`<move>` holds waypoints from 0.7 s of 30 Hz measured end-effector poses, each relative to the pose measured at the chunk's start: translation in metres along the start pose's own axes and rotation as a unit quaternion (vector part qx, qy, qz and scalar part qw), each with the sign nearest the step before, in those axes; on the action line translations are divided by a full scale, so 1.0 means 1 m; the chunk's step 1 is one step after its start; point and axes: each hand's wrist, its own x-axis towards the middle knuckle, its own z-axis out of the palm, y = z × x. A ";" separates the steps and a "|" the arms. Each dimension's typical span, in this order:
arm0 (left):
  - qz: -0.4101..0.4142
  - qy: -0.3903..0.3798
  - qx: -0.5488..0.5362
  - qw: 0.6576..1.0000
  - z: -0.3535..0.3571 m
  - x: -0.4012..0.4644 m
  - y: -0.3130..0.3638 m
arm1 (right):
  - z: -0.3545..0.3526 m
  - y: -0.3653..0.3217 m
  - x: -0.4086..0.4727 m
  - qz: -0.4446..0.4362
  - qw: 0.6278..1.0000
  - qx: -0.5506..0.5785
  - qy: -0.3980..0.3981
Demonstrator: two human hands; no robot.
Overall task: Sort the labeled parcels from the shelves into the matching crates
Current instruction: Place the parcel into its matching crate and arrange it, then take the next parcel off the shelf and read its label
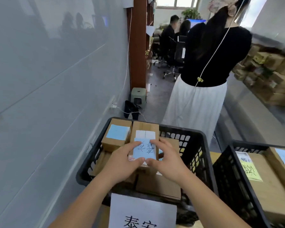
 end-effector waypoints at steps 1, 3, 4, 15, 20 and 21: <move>0.003 -0.006 0.003 1.000 -0.003 0.011 -0.009 | 0.007 -0.001 0.009 0.010 1.000 -0.001 0.003; 0.010 -0.015 0.013 1.000 -0.008 0.032 -0.023 | 0.020 -0.001 0.025 0.029 0.999 -0.001 0.013; 0.012 -0.018 0.021 1.000 -0.010 0.041 -0.029 | 0.025 -0.001 0.032 0.039 0.999 -0.001 0.020; 0.032 -0.025 0.178 0.983 -0.016 0.082 -0.044 | 0.050 0.004 0.073 0.096 0.994 -0.005 0.045; 0.073 0.010 0.257 0.963 -0.025 0.085 -0.044 | 0.057 0.002 0.083 0.097 0.994 0.007 0.058; 0.073 0.012 0.263 0.962 -0.025 0.085 -0.044 | 0.059 0.002 0.084 0.097 0.993 0.007 0.061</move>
